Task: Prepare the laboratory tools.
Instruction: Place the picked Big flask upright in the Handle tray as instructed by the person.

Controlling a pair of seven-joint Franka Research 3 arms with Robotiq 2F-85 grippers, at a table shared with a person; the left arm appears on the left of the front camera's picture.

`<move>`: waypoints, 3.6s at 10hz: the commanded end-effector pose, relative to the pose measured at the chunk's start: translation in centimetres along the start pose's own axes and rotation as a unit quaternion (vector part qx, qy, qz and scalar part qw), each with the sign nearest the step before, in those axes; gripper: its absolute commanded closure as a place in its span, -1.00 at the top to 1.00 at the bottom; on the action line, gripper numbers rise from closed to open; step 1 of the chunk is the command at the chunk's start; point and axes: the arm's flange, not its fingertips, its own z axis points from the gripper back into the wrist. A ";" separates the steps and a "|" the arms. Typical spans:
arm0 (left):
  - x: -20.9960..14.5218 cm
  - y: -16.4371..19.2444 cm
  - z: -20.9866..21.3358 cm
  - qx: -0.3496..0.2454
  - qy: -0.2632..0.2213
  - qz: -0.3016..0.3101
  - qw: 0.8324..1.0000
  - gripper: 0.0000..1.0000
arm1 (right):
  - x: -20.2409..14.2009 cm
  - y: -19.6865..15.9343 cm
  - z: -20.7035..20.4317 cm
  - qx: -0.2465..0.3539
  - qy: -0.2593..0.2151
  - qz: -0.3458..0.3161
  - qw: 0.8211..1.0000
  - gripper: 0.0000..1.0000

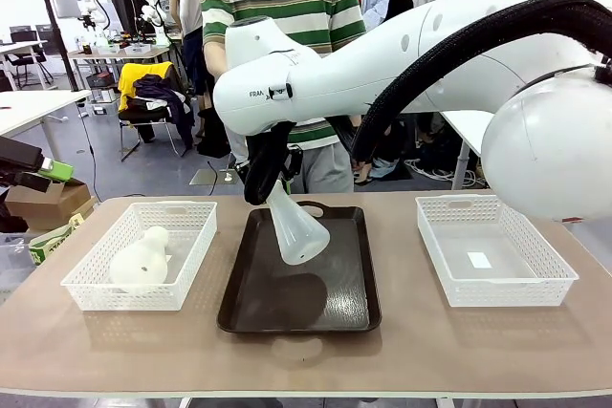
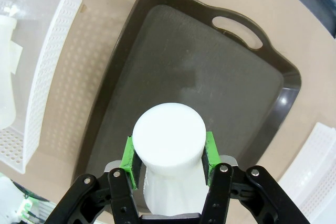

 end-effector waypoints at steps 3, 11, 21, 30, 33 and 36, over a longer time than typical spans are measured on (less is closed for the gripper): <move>0.0 0.4 0.1 -0.009 -0.003 -0.008 1.000 1.00 | 0.0 0.1 0.0 0.001 -0.005 0.001 1.000 -1.00; 0.0 0.4 0.1 -0.009 -0.003 -0.008 1.000 1.00 | -4.6 -7.5 5.1 0.159 -0.136 0.080 0.975 -1.00; 0.0 0.4 0.1 -0.009 -0.003 -0.008 1.000 1.00 | -10.0 -15.3 -1.1 0.355 -0.435 0.195 0.804 -1.00; 0.0 0.4 0.1 -0.009 -0.003 -0.008 1.000 1.00 | -7.3 -14.3 -7.9 0.319 -0.433 0.256 0.803 -1.00; 0.0 0.4 0.1 -0.009 -0.003 -0.008 1.000 1.00 | -7.5 -14.7 -8.3 0.320 -0.433 0.252 0.804 -1.00; 0.0 0.4 0.1 -0.009 -0.003 -0.008 1.000 1.00 | -7.8 -14.6 -9.0 0.327 -0.422 0.250 0.808 -1.00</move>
